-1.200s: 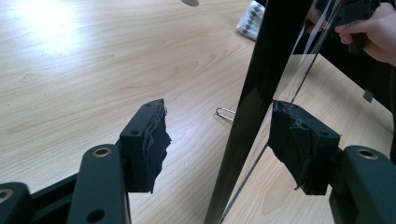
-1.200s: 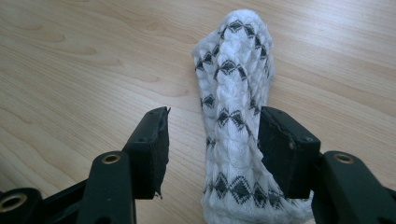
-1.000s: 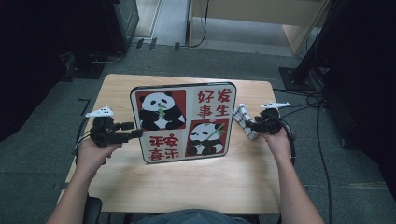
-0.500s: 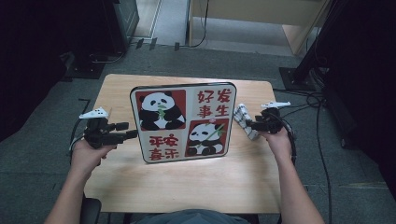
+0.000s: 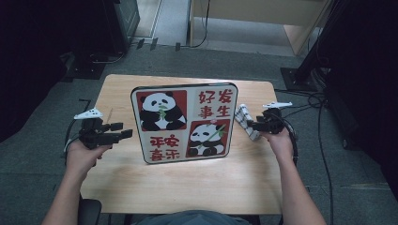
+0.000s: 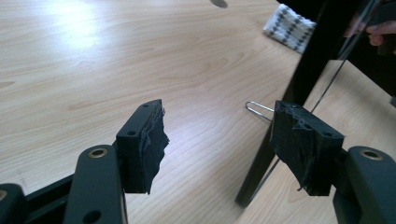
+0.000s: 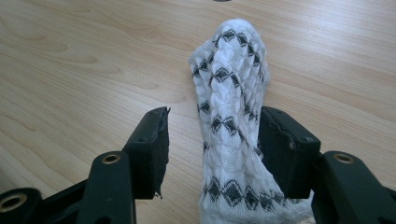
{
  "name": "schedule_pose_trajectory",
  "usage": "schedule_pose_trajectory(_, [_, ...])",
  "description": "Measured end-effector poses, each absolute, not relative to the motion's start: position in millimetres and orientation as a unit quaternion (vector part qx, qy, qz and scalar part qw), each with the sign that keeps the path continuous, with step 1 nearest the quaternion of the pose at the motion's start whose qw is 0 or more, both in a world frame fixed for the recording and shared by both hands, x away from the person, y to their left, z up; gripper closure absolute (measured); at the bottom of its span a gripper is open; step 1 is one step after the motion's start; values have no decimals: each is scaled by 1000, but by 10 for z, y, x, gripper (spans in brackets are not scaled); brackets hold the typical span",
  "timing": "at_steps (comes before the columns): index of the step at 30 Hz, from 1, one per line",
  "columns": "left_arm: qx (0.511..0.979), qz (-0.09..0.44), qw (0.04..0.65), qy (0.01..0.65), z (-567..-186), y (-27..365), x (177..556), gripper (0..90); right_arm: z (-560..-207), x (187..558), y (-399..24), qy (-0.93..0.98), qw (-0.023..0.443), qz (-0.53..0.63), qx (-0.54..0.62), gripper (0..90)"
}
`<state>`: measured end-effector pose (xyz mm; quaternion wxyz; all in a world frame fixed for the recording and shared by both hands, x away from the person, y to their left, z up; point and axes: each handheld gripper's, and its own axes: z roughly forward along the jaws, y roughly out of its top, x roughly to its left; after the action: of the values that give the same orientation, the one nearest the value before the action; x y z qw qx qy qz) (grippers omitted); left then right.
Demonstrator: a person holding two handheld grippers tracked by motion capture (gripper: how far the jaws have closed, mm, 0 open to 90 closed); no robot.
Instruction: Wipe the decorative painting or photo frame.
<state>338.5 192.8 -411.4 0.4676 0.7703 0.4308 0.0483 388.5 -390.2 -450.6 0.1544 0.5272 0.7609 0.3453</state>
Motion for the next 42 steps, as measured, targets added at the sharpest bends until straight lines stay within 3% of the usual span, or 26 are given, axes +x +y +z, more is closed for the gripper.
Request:
schedule_pose_trajectory(16, [772,67,417,475,-4256,2090,3497,351,-4517,3892,-3890,764,154,343,525,439])
schedule_pose_trajectory(42, [768,69,391,502,-4341,2143,3554,351,-4540,3899,-3848,769,155,335,521,420])
